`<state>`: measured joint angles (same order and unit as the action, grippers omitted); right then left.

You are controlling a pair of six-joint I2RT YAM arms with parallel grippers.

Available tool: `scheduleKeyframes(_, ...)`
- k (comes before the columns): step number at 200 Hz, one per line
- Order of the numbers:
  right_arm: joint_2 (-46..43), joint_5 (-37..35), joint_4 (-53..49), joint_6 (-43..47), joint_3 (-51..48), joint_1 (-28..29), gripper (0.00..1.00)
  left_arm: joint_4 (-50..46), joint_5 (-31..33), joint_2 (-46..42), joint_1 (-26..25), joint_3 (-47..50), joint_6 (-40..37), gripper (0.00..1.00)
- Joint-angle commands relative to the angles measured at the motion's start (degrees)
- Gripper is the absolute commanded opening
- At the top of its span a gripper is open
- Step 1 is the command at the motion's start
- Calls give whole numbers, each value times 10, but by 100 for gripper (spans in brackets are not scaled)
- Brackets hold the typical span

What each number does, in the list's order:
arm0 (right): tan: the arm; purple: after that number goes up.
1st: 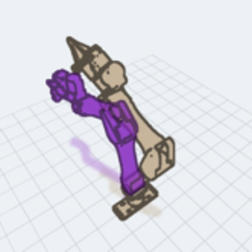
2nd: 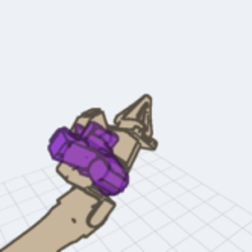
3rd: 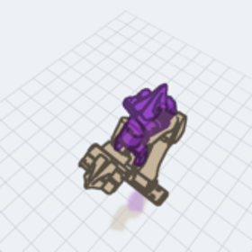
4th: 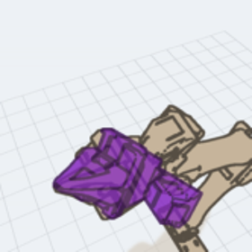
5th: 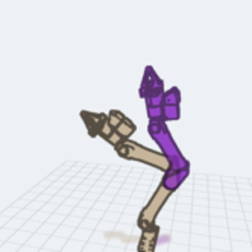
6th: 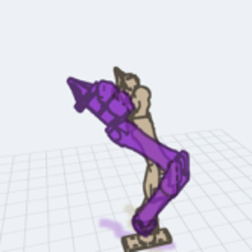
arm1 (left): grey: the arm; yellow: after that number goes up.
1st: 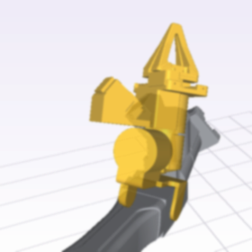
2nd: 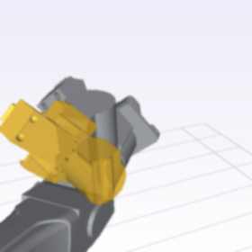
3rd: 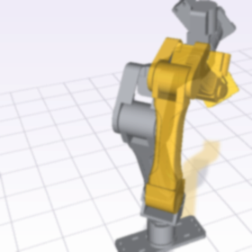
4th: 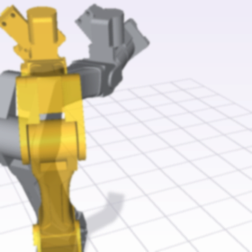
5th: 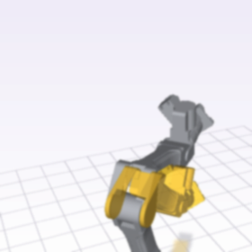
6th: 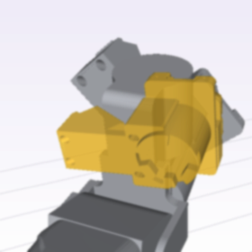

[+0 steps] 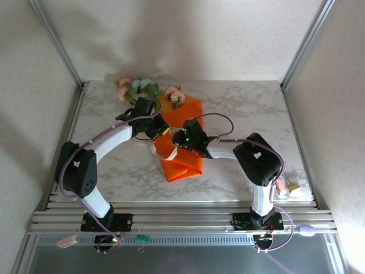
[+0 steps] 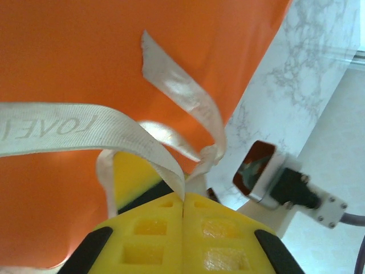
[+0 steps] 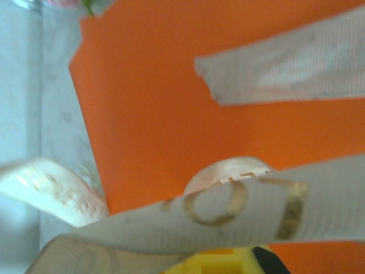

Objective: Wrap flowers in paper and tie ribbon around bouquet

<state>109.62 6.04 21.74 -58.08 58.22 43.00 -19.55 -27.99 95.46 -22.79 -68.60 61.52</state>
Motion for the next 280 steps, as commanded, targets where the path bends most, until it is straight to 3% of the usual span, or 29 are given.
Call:
scheduleKeyframes(1,25,-62,154,-50,-10,1,0,-8,-15,-8,-5,5,3,0)
scheduleKeyframes(37,63,-98,251,-111,-23,4,0,-6,-15,-7,-6,12,4,0)
scheduleKeyframes(59,73,-115,241,-133,-19,10,0,-4,-16,-8,-9,20,2,0)
scheduleKeyframes(88,55,-86,170,-151,-29,15,29,-1,-16,-6,-10,41,-1,0)
scheduleKeyframes(112,4,-51,101,-148,-63,16,36,2,-12,-4,-11,51,-8,0)
scheduleKeyframes(155,-98,-25,-25,-126,-103,23,40,5,-8,2,-13,58,-20,0)
scheduleKeyframes(225,-152,-19,-111,-109,-106,27,37,-3,2,11,-22,51,-31,0)
scheduleKeyframes(280,-245,-35,-245,15,-71,26,33,-38,29,10,-32,41,-61,0)
